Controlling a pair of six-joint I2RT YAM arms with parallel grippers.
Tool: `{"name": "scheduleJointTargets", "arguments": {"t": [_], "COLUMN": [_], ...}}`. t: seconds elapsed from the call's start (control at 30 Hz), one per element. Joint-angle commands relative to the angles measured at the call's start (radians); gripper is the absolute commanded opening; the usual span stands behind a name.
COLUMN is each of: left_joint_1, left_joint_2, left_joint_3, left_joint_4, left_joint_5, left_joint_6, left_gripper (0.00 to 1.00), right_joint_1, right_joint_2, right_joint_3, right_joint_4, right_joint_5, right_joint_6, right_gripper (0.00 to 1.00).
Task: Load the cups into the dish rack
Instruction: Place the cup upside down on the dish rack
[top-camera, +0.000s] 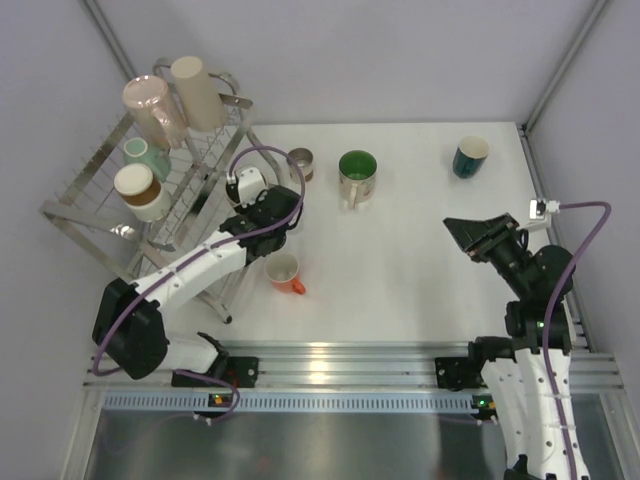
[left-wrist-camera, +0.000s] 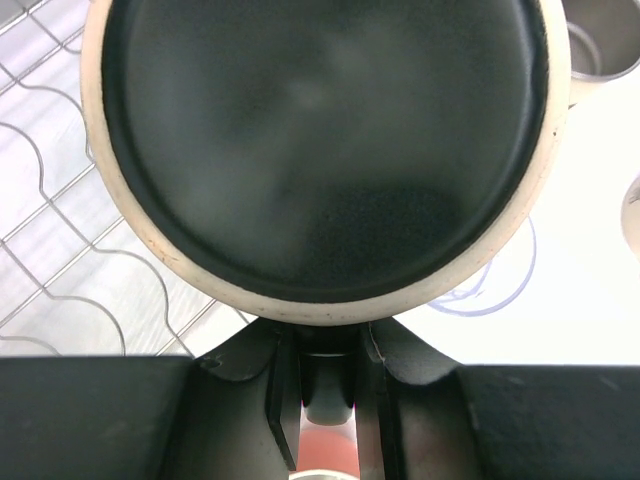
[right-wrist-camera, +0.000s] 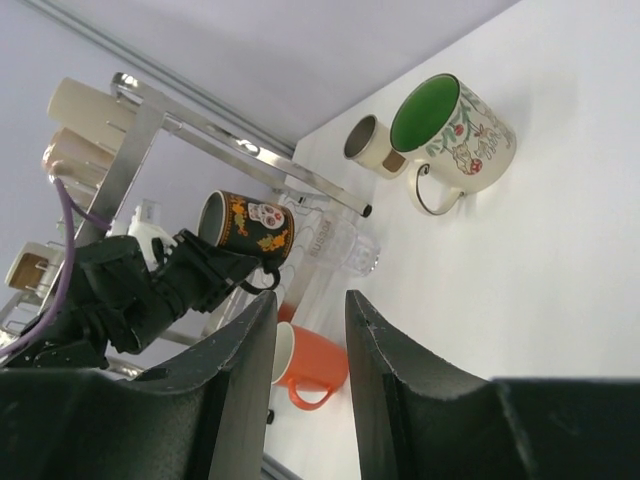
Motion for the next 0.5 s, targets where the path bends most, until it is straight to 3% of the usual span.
{"name": "scheduleJointTargets", "arguments": {"t": [0.0,0.47], "left_joint_1": [0.008,0.053], "left_joint_2": [-0.020,0.014], "left_joint_3": [0.004,-0.019], "left_joint_4": [0.092,0.092], "left_joint_5": [-0.101,-0.111], "left_joint_6": [-0.032,-0.056], "left_gripper": [0.00,0.00], "right_joint_1": [0.016,0.020], "right_joint_2": [0.000,0.003], "right_joint_3": [0.068,0.087], "right_joint_4": [0.019,0.014], "right_joint_5": [0.009,0.015], "right_joint_6": [-0.028,-0.039], "right_gripper": [0.35,0.35]}}
